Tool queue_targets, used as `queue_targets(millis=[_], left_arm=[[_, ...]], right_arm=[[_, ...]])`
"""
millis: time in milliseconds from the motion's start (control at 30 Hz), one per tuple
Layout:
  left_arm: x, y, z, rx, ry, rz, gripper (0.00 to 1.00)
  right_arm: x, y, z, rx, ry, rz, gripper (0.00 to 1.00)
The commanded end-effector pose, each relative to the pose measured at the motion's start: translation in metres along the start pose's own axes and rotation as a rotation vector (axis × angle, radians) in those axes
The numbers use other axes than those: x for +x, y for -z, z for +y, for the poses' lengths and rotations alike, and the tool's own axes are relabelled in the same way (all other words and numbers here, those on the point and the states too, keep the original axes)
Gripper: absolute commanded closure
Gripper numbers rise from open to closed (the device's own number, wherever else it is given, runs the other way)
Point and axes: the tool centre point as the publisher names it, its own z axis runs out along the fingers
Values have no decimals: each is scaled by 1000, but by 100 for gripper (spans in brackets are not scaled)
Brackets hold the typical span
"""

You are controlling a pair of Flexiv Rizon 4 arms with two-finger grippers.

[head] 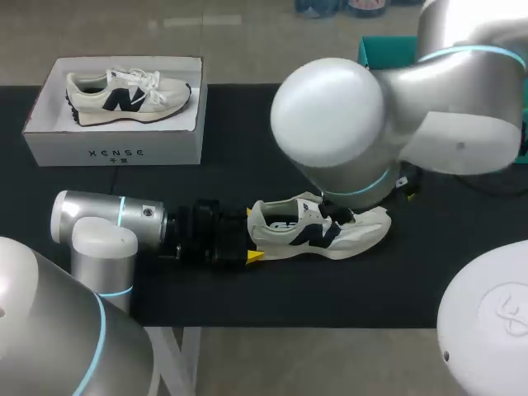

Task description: Take the shoe out of the shoebox, open the shoe tongue, remove and reinsert the insole, then place the shoe into the shoebox

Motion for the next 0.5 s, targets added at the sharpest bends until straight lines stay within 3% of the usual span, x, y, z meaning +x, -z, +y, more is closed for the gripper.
queue_targets(millis=[33, 200, 500], left_arm=[[1, -3, 2, 0, -1, -2, 100], [1, -3, 2, 0, -1, -2, 100], [1, -3, 2, 0, -1, -2, 100]], right_arm=[[11, -47, 27, 113, 7, -9, 0], [8, -60, 34, 129, 18, 9, 0], [13, -88, 56, 165, 38, -66, 0]])
